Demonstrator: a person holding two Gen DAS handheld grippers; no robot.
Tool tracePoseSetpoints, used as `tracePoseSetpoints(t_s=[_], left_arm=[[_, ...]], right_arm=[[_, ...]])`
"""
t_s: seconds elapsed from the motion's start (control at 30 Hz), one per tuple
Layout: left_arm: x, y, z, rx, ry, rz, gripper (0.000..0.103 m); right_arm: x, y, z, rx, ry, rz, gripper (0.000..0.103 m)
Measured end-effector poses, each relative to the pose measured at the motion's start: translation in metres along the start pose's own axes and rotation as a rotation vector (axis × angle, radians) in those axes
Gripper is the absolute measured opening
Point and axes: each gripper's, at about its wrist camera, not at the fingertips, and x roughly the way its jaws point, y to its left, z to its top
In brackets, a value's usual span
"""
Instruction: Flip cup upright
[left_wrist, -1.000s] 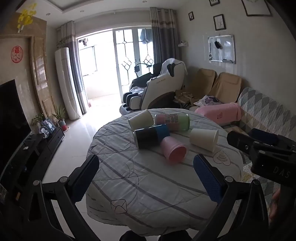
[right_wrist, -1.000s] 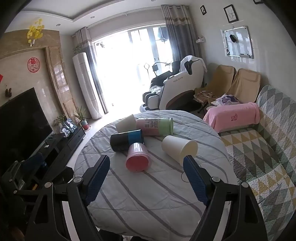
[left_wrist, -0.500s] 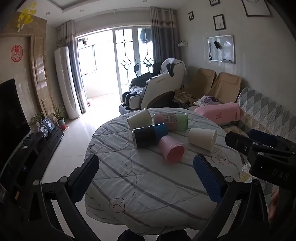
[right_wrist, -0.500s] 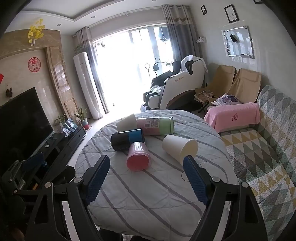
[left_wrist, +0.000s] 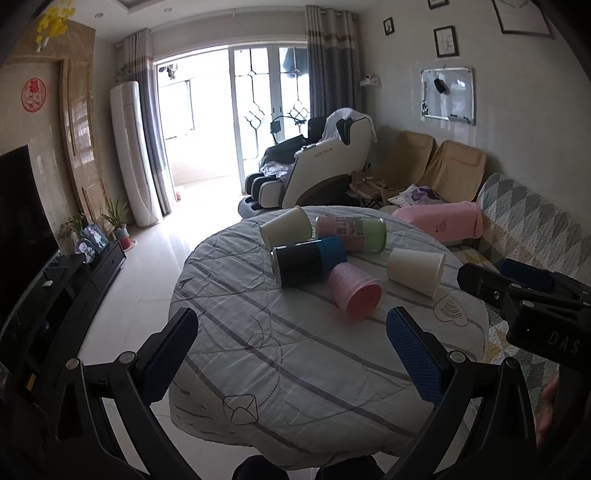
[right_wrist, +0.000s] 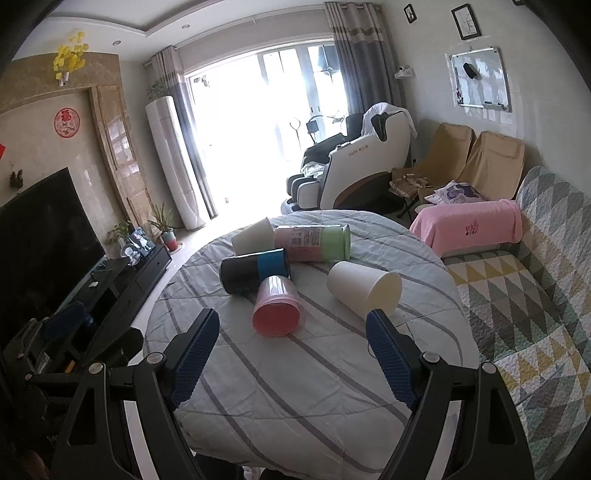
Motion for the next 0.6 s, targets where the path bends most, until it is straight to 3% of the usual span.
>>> tracePoseSetpoints(t_s=[0.33, 0.6], left_arm=[[0.049, 0.018, 0.010, -0.043, 0.034, -0.059, 0.103], [0.060, 0.012, 0.023, -0.024, -0.158, -0.096, 0.103]], right_arm=[[0.036, 0.002, 0.015, 0.004, 0.017, -0.028, 0.083], [0.037, 0.005, 0.028, -0.058, -0.153, -0.077, 0.083]])
